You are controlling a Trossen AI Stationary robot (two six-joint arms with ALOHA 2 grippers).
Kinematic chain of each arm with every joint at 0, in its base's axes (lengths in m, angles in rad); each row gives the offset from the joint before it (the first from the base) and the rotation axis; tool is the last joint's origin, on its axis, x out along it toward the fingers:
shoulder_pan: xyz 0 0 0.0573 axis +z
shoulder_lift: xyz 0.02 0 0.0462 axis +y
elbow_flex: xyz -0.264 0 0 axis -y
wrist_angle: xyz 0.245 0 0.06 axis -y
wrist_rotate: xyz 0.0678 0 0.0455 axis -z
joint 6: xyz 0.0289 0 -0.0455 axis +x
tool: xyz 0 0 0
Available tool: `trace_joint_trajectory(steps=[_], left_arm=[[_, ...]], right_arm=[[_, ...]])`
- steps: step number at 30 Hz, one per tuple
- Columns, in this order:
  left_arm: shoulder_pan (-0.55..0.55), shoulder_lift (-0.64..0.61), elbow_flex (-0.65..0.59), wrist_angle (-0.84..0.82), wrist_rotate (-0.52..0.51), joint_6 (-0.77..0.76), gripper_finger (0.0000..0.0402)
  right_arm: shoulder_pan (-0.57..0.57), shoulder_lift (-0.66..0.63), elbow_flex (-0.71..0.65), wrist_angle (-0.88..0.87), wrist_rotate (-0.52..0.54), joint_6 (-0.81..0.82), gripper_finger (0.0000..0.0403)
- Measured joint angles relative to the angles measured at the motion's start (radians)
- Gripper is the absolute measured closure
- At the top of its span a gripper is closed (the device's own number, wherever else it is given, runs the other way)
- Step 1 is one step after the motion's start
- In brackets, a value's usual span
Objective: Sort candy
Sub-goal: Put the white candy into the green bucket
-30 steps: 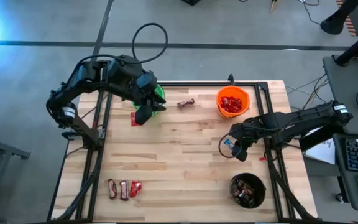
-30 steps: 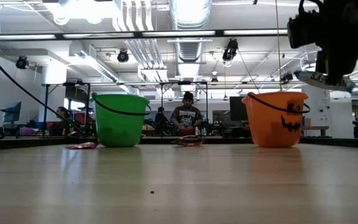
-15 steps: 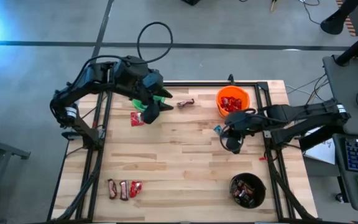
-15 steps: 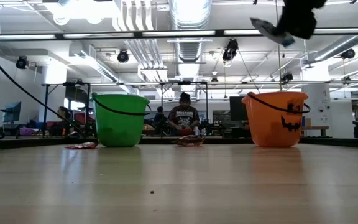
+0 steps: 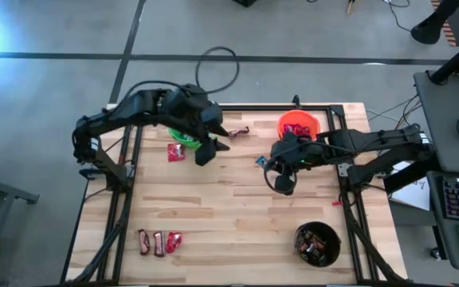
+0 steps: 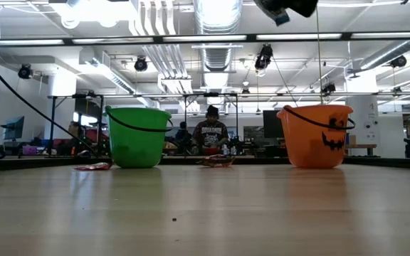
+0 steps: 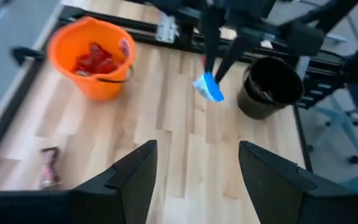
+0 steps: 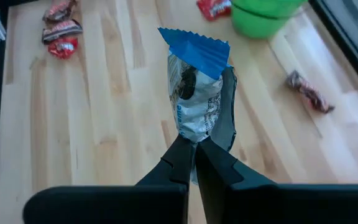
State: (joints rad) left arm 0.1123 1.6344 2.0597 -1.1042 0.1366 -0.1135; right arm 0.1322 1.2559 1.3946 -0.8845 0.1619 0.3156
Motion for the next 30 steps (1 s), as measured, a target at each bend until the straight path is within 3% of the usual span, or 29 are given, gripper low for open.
trace_joint_trajectory(steps=[12,30], left_arm=[[0.000,-0.003,-0.194,0.223,0.162,0.000,0.0194],[0.000,-0.001,-0.245,0.319,0.163,-0.011,0.0194]], right_arm=[[0.000,0.034,0.064,0.005,-0.001,-0.039,0.0394],[-0.014,0.111,0.124,0.117,0.025,-0.087,0.0394]])
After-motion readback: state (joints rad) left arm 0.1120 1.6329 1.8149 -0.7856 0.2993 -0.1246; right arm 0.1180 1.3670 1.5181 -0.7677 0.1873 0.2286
